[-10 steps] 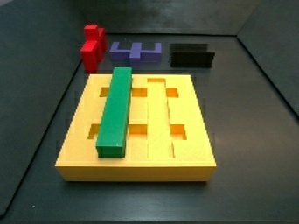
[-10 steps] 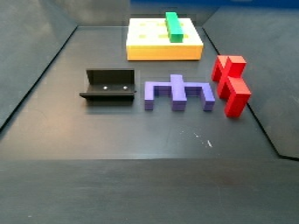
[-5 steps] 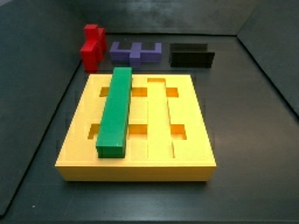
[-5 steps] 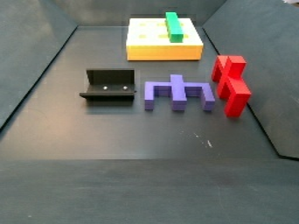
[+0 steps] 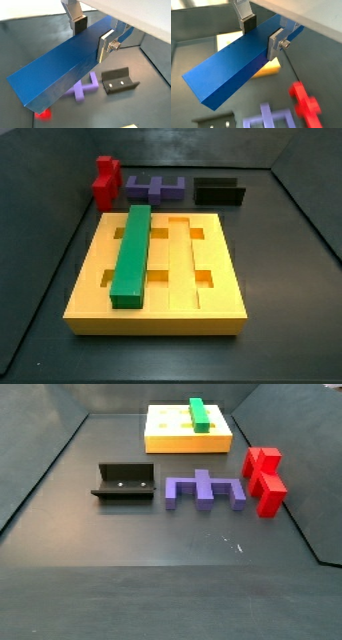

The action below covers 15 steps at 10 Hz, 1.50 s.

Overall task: Pick up the blue object. Move up. Move to above the board. Insert the blue object.
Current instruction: Move to above the board, then insert the blue object.

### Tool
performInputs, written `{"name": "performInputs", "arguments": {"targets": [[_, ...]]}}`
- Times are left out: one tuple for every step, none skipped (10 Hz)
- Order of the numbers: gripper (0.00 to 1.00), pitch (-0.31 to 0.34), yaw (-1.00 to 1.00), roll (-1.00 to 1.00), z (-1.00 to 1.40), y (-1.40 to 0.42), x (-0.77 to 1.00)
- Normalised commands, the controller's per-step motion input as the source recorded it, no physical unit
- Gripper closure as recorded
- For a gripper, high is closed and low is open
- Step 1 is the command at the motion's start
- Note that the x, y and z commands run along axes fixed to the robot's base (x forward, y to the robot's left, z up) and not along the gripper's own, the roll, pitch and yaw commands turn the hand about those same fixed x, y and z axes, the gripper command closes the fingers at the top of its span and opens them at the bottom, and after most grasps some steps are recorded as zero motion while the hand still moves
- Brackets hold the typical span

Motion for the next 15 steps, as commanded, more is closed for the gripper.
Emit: {"name": "performInputs", "arguments": {"targets": [[1.00, 0.078, 1.00, -0.01, 0.16, -1.40, 0.14], [1.00, 0.086, 1.00, -0.01, 0.16, -1.40, 0.15], [1.00, 0.103, 1.00, 0.00, 0.16, -1.40, 0.18], [1.00, 0.114, 1.00, 0.00, 0.17, -1.40, 0.21], [1.00, 0.143, 1.00, 0.00, 0.12, -0.93, 0.19], [1.00, 0.150, 1.00, 0.01, 0.09, -0.68, 0.17], [1.00, 0.166, 1.00, 0.02, 0.05, -0.28, 0.11], [1.00, 0.174, 1.00, 0.03, 0.04, -0.18, 0.09], [1.00, 0.190, 1.00, 0.04, 0.03, -0.11, 0.07], [1.00, 0.208, 1.00, 0.05, 0.03, -0.09, 0.07], [1.00, 0.239, 0.87, 0.07, 0.03, -0.07, 0.08], [1.00, 0.220, 0.63, 0.07, 0.02, -0.05, 0.08], [1.00, 0.181, 0.36, 0.07, 0.03, -0.05, 0.07], [1.00, 0.148, 0.21, 0.07, 0.02, -0.04, 0.07], [1.00, -0.114, 0.00, -0.22, -0.60, 0.00, 0.01]]}}
